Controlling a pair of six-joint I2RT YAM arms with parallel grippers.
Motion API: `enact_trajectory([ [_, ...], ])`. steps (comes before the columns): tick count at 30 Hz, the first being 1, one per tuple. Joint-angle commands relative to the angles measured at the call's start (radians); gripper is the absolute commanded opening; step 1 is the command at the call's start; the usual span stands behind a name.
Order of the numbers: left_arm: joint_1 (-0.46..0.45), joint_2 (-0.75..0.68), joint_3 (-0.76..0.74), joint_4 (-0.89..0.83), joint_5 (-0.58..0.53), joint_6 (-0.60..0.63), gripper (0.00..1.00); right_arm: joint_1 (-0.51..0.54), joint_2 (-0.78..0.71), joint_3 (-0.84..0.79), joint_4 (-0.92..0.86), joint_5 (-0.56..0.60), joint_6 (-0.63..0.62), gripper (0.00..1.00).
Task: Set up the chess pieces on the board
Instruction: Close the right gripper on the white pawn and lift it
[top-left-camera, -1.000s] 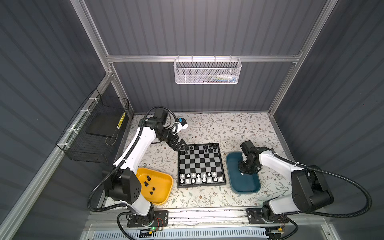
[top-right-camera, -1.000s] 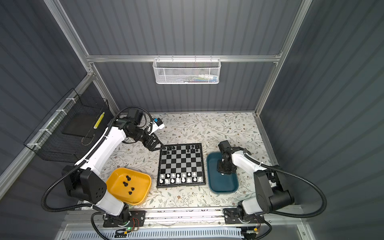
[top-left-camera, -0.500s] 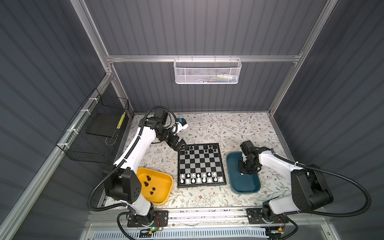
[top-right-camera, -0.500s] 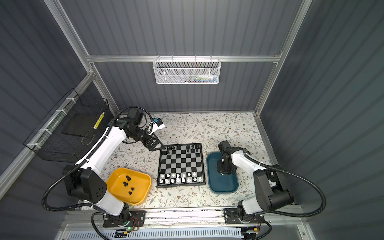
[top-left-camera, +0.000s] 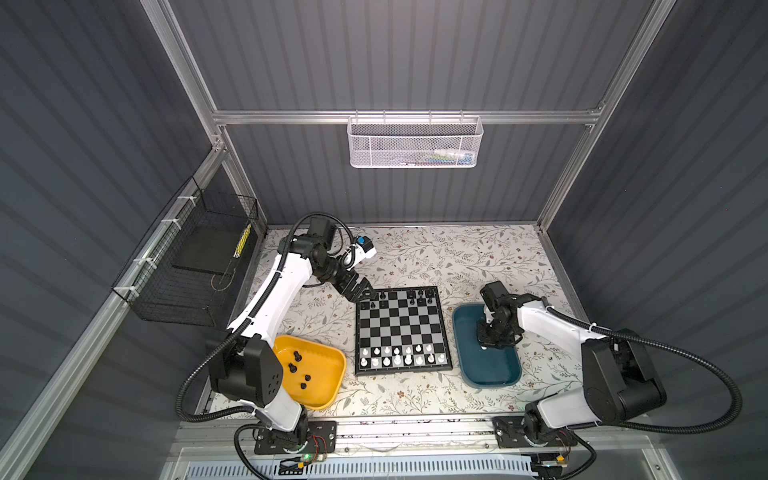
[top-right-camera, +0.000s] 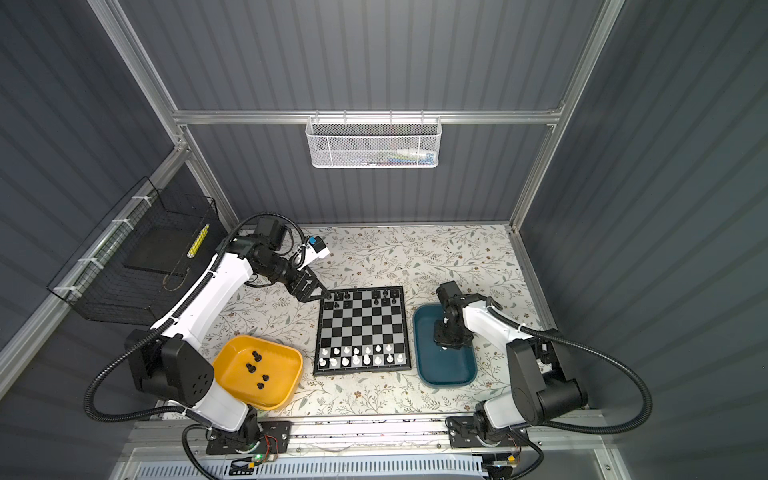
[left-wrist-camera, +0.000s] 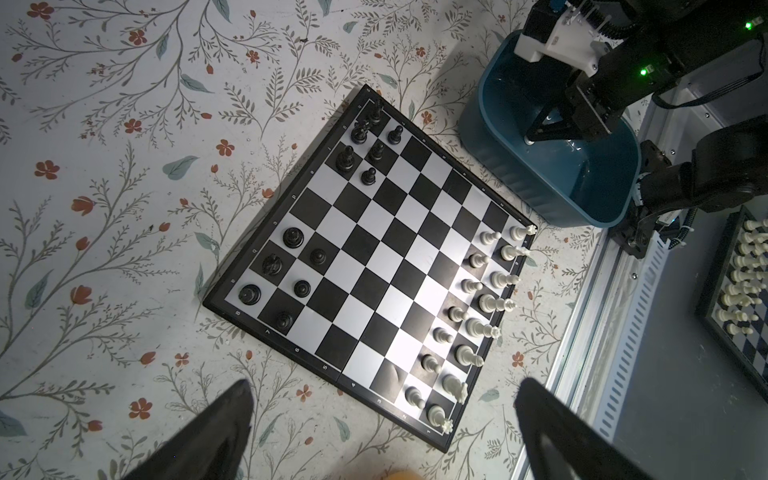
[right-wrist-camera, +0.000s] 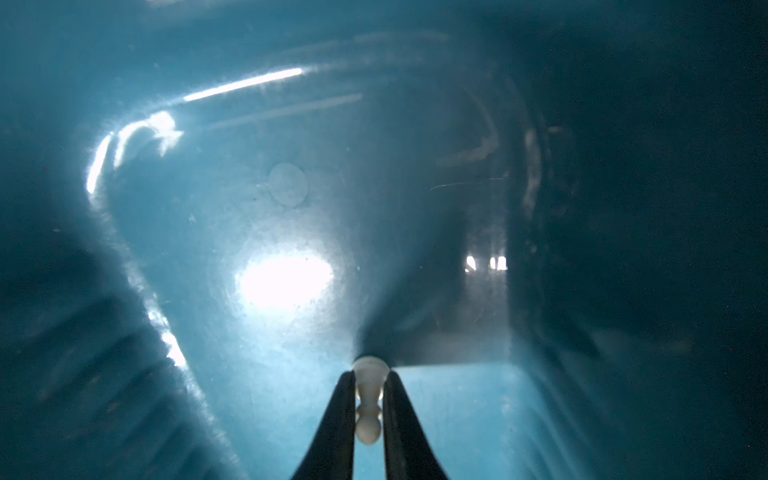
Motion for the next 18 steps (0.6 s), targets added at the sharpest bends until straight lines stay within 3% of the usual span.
enact_trajectory([
  [1,-0.007,0.010,0.009,-0.025,0.010,0.002,0.99,0.000,0.007,-0.009,-0.006,0.005,-0.006,0.19],
  [18,-0.007,0.001,0.000,-0.020,0.005,-0.002,0.99,-0.001,0.012,-0.010,-0.003,0.007,-0.009,0.16],
])
